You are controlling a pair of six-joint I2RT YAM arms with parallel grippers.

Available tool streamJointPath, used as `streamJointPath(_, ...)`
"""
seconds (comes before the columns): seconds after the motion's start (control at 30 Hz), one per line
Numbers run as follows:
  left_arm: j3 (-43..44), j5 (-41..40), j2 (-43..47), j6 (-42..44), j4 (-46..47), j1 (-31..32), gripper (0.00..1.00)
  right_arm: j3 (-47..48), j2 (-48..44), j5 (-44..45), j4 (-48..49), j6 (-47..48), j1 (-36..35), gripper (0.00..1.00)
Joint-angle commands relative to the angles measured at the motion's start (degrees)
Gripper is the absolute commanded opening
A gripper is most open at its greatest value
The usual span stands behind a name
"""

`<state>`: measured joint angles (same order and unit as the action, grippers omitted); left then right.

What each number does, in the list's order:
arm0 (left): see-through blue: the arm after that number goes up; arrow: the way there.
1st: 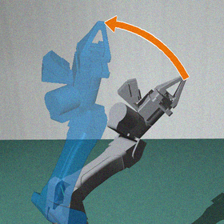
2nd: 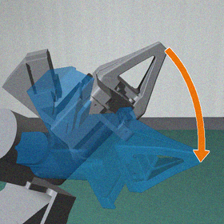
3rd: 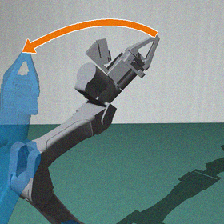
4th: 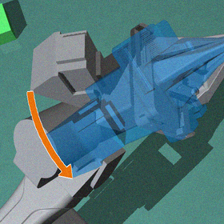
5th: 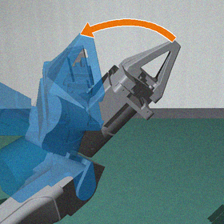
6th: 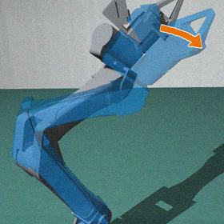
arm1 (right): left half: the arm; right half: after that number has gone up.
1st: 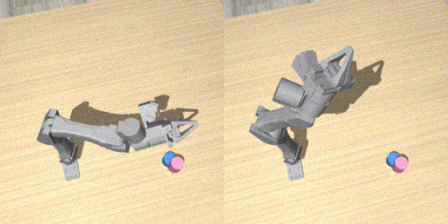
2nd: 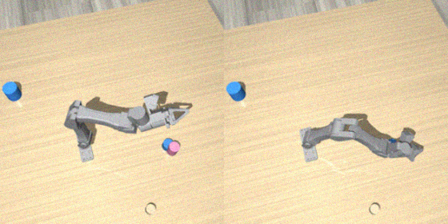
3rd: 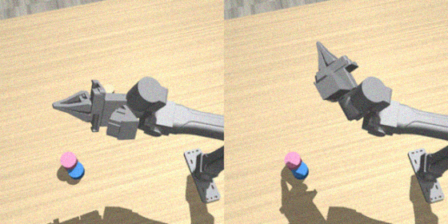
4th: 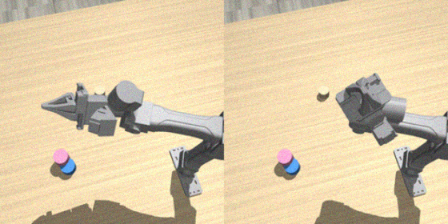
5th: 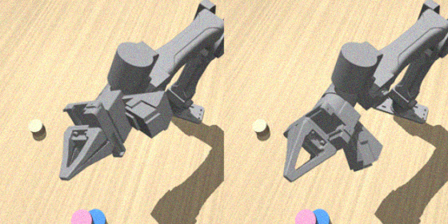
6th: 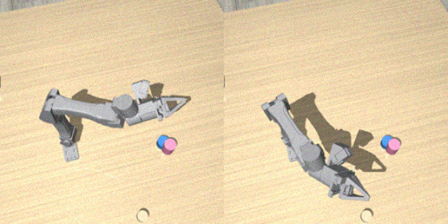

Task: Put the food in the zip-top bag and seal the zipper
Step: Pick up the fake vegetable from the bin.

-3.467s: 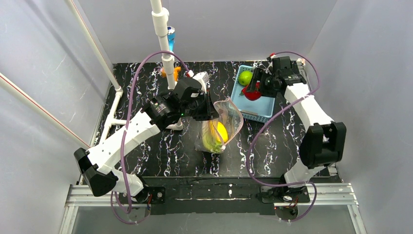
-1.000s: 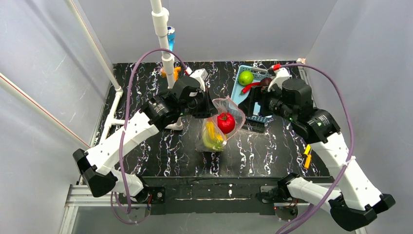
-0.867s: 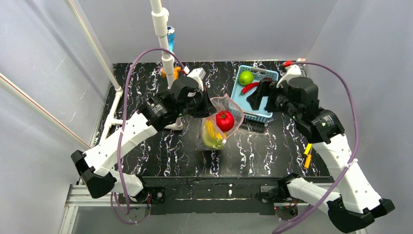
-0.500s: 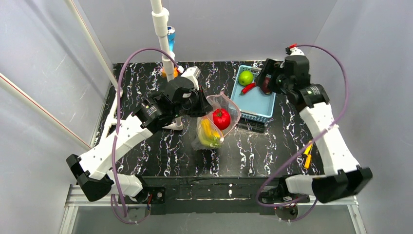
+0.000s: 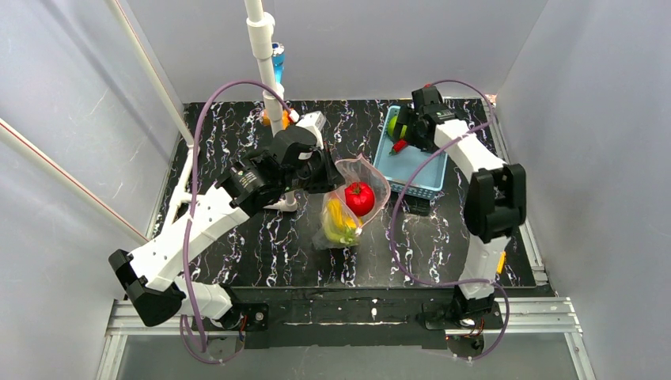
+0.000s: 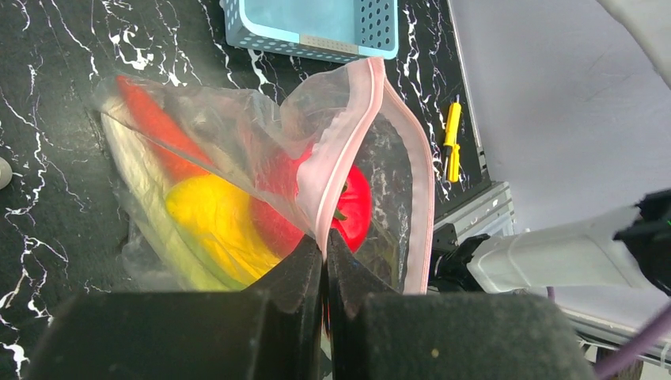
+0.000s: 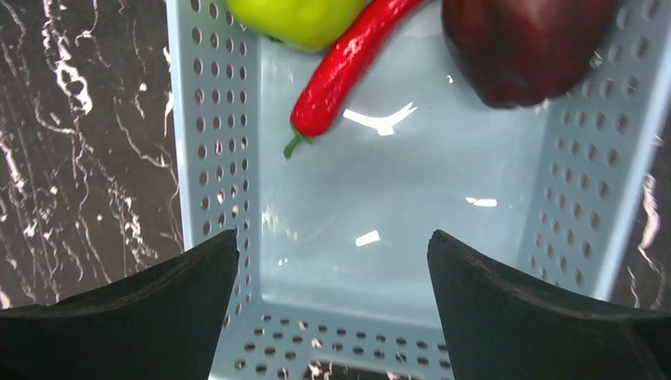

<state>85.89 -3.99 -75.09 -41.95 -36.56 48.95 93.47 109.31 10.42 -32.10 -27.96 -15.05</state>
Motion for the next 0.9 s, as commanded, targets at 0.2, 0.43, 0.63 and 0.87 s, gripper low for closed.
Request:
streamJointPath(0.2, 2.5, -0.56, 0.33, -0.15, -0.15, -0.16, 0.0, 14.29, 11.06, 0.02, 0.05, -5.59, 0.15, 0.86)
streamJointPath(0.43, 3.53, -1.51, 0.82, 0.82, -1.24, -0.15, 0.0, 15.72, 14.5, 0.79, -0.51, -12.65, 0.19, 0.83)
streamJointPath(0.63, 3.23, -1.33, 1.05, 0.84, -1.17, -0.11, 0.0, 13.39, 15.82, 1.19, 1.73, -13.22, 0.19, 0.73)
streamJointPath(0.87, 3.08, -1.11, 1.25, 1.12, -1.16, -0.13, 0.0, 15.99, 19.63, 2.0, 0.68, -13.05, 0.33, 0.7)
